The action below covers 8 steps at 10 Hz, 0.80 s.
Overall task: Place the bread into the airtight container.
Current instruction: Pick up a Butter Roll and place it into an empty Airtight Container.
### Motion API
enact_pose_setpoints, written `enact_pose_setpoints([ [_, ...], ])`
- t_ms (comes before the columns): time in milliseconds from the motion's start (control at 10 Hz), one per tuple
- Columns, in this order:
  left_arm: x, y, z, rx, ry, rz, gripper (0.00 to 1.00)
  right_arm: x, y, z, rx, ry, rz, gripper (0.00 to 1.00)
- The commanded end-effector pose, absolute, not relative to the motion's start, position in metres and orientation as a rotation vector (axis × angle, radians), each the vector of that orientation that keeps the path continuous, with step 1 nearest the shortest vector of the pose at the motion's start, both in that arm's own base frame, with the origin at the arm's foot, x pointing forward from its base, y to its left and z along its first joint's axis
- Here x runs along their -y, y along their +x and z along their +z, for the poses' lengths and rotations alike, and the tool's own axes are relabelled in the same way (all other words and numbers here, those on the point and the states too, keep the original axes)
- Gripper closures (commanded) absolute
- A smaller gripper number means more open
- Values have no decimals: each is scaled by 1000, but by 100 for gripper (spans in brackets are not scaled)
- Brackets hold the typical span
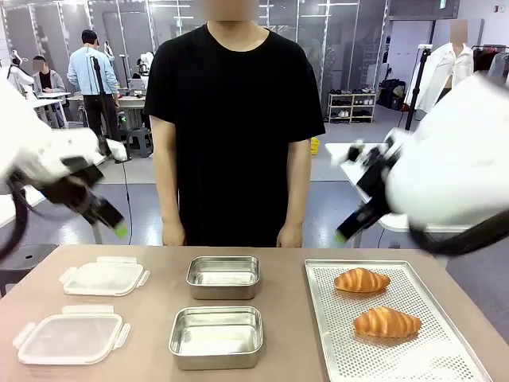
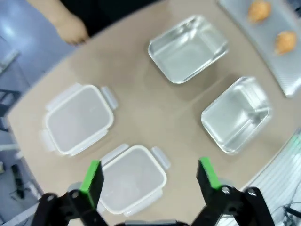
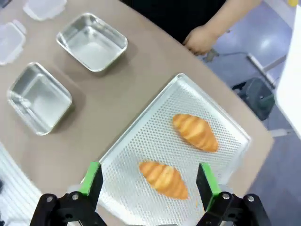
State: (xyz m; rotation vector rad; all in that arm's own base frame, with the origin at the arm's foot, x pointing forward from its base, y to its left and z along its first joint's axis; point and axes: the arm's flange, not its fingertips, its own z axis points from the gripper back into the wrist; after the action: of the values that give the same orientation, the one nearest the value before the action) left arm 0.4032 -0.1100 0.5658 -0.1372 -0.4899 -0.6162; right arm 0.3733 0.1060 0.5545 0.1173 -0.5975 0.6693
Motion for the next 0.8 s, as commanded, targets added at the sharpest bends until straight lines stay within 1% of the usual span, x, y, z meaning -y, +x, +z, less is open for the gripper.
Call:
enact_pose_setpoints([
  [0, 88, 383, 640, 496, -117, -637, 0, -72, 346, 638, 619, 128, 736, 0],
  [100, 80, 364, 674, 552, -66, -639, 0, -59, 323, 672, 646, 86, 735, 0],
  [300, 61, 322, 733, 629, -46, -587, 0, -41, 272, 722, 713, 77, 727, 0],
  [500, 41, 286, 766, 713, -72, -532, 0, -33, 241, 746, 735, 62, 705, 0],
  [700, 21, 257, 780, 813, -86, -514, 0, -25, 224, 751, 733, 41, 688, 0],
])
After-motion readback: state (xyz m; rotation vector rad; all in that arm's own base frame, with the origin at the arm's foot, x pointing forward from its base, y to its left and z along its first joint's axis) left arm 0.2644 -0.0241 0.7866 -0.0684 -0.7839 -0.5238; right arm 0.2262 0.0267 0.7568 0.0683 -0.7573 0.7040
